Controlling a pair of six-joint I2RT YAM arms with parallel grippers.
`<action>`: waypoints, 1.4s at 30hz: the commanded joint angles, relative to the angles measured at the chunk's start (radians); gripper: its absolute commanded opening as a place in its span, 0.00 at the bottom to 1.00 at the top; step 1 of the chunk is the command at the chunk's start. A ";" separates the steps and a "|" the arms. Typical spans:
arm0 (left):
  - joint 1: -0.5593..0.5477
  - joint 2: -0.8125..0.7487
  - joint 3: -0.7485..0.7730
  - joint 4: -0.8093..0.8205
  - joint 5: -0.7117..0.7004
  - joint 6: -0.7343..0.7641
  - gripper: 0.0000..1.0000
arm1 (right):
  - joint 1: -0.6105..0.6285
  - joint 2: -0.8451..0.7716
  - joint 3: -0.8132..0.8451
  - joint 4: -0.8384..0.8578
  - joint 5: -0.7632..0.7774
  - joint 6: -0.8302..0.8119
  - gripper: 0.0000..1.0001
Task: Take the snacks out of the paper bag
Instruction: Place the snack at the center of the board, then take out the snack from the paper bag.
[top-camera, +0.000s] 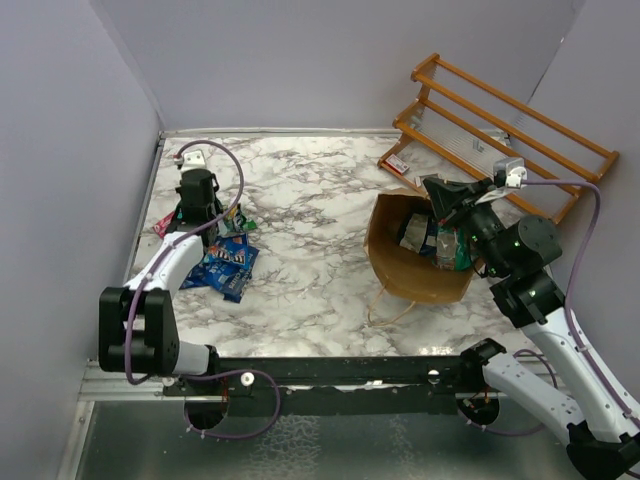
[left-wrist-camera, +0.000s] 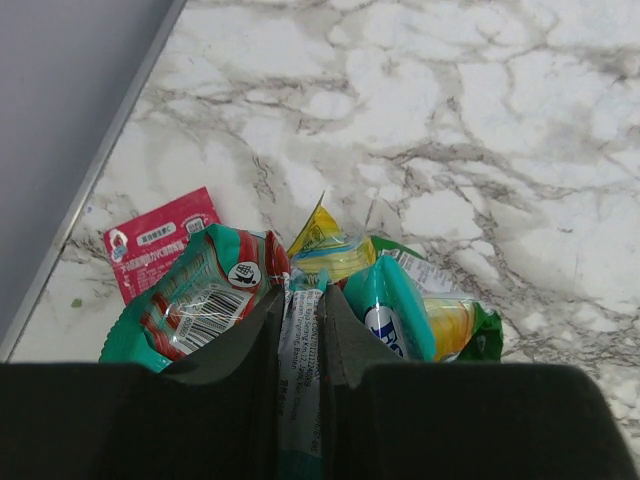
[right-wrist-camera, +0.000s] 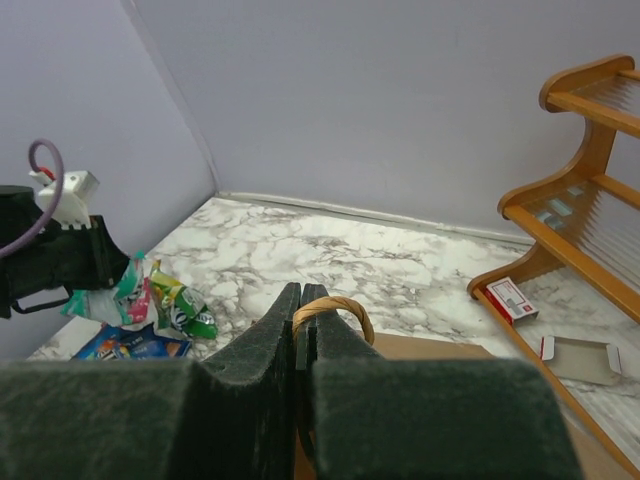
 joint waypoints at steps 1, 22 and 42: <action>0.011 0.107 0.028 0.007 0.048 -0.025 0.00 | 0.002 -0.004 0.009 0.001 0.002 -0.003 0.02; 0.030 0.000 0.033 0.004 0.140 -0.064 0.69 | 0.002 -0.044 0.020 -0.034 0.020 -0.010 0.02; -0.189 -0.350 -0.086 0.219 0.794 -0.176 0.71 | 0.002 -0.050 0.030 -0.046 -0.003 0.000 0.02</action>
